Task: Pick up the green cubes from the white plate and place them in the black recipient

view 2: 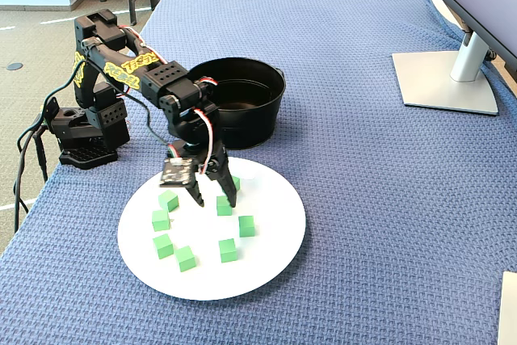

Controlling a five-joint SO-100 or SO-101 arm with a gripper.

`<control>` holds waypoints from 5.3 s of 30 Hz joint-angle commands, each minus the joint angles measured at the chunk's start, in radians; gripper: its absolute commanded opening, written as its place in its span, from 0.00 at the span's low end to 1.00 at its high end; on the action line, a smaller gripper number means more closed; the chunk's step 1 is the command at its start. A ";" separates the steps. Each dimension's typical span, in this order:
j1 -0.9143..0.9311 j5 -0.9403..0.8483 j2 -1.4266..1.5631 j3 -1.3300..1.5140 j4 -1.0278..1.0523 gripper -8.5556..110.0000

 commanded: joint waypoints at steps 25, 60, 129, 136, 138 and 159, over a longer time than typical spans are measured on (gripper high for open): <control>-0.054 0.029 -0.031 -0.008 -0.075 0.07; -0.959 0.526 0.528 0.143 0.186 0.29; -0.160 0.419 0.006 -0.081 0.161 0.22; -0.156 0.431 0.006 -0.049 0.130 0.20; -0.158 0.434 0.009 -0.035 0.123 0.20; -0.153 0.459 0.003 0.017 0.075 0.07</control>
